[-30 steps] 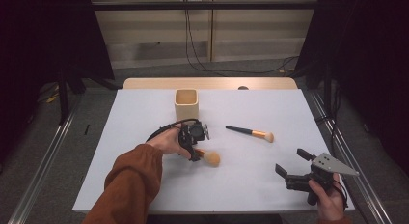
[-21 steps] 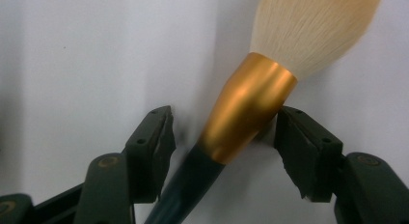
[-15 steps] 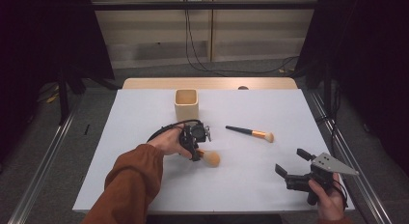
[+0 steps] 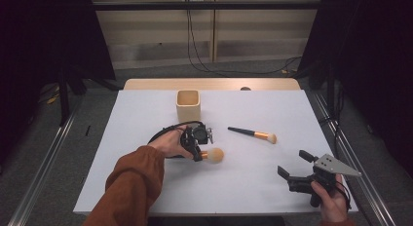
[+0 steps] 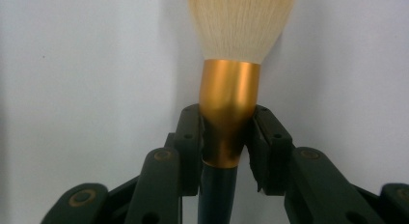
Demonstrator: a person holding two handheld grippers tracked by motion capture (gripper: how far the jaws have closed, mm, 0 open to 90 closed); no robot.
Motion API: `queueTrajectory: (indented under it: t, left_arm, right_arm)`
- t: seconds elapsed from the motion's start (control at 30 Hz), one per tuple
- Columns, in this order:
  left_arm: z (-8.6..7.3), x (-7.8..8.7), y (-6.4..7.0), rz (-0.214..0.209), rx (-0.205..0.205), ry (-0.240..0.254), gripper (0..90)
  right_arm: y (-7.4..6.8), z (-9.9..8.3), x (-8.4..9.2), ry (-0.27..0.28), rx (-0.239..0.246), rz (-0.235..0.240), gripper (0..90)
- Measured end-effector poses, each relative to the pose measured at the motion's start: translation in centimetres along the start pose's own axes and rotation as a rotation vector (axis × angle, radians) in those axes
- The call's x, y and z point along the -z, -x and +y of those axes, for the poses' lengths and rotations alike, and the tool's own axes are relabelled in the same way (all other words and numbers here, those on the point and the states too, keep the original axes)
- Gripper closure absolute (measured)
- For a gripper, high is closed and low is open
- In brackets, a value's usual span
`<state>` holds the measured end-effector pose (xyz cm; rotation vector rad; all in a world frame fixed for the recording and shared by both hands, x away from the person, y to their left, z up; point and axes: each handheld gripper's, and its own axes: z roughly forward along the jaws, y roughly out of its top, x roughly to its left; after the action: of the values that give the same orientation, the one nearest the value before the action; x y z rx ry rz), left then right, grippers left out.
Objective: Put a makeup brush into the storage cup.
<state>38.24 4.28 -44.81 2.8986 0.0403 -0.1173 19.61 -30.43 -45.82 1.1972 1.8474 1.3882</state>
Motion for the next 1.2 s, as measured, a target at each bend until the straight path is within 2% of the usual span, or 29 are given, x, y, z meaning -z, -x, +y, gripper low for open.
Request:
queueTrajectory:
  t: [0.07, 0.13, 0.17, 0.33, 0.43, 0.5, 0.53, 0.57, 0.6, 0.67, 0.7, 0.83, 0.87, 0.9, 0.93, 1.03, 1.07, 1.2]
  left_arm:
    - [0.0, 0.0, 0.1, 0.01, 0.015, 0.003, 68.3]
    - [0.0, 0.0, 0.0, 0.002, 0.011, 0.002, 68.4]
    - [0.0, 0.0, 0.0, 0.01, 0.02, 0.009, 68.4]
    - [-0.2, 0.1, -0.3, -0.01, 0.055, 0.018, 68.5]
    - [-0.4, 0.3, -0.4, -0.001, 0.073, 0.02, 68.5]
    - [-0.6, 0.7, -0.6, -0.004, 0.093, 0.036, 68.5]
    - [-0.7, 0.9, -0.6, 0.021, 0.109, 0.051, 68.5]
    - [-0.8, 1.2, -0.8, 0.01, 0.115, 0.06, 68.5]
    - [-0.9, 1.4, -0.7, 0.011, 0.138, 0.087, 68.6]
    - [-1.1, 2.0, -0.9, 0.014, 0.146, 0.117, 68.5]
    - [-1.3, 2.2, -0.9, 0.028, 0.151, 0.136, 68.5]
    - [-1.6, 3.3, -1.1, 0.028, 0.173, 0.202, 68.6]
    - [-1.7, 3.6, -1.1, 0.035, 0.178, 0.226, 68.6]
    - [-1.9, 4.1, -1.2, 0.033, 0.202, 0.286, 68.6]
    - [-1.9, 4.1, -1.2, 0.033, 0.202, 0.286, 68.6]
    - [-2.2, 4.9, -1.2, 0.047, 0.247, 0.382, 68.6]
    - [-2.2, 4.9, -1.2, 0.047, 0.247, 0.382, 68.6]
    - [-2.7, 5.3, -1.3, 0.073, 0.272, 0.435, 68.6]
  right_arm:
    - [0.0, 0.0, 0.0, 0.001, 0.0, 0.0, 0.0]
    - [0.0, 0.0, 0.0, 0.0, 0.001, 0.0, 0.0]
    - [0.0, 0.0, 0.0, 0.0, 0.0, 0.0, 0.0]
    - [0.0, 0.0, 0.0, 0.0, -0.001, -0.001, 0.0]
    - [0.0, 0.0, 0.0, 0.001, -0.002, -0.001, 0.0]
    - [0.0, 0.0, 0.0, 0.001, -0.002, -0.002, 0.0]
    - [0.0, 0.0, 0.0, 0.001, -0.002, -0.001, 0.0]
    - [0.0, 0.0, 0.0, 0.001, -0.002, -0.001, 0.0]
    - [0.0, 0.0, 0.0, 0.001, -0.001, -0.001, 0.0]
    - [0.0, 0.0, 0.0, 0.001, -0.002, -0.001, 0.0]
    - [0.0, 0.0, 0.0, 0.001, -0.002, -0.002, 0.0]
    - [0.0, 0.0, 0.0, 0.002, -0.002, -0.002, 0.0]
    - [0.0, 0.0, 0.0, 0.002, -0.002, -0.002, 0.0]
    - [0.0, 0.0, 0.0, 0.002, -0.002, -0.002, 0.0]
    - [0.0, 0.0, 0.0, 0.002, -0.002, -0.002, 0.0]
    - [0.0, 0.0, 0.0, 0.004, -0.006, -0.003, 0.0]
    - [0.0, 0.0, 0.0, 0.004, -0.006, -0.003, 0.0]
    - [-0.1, 0.0, 0.0, 0.004, -0.007, -0.004, 0.0]
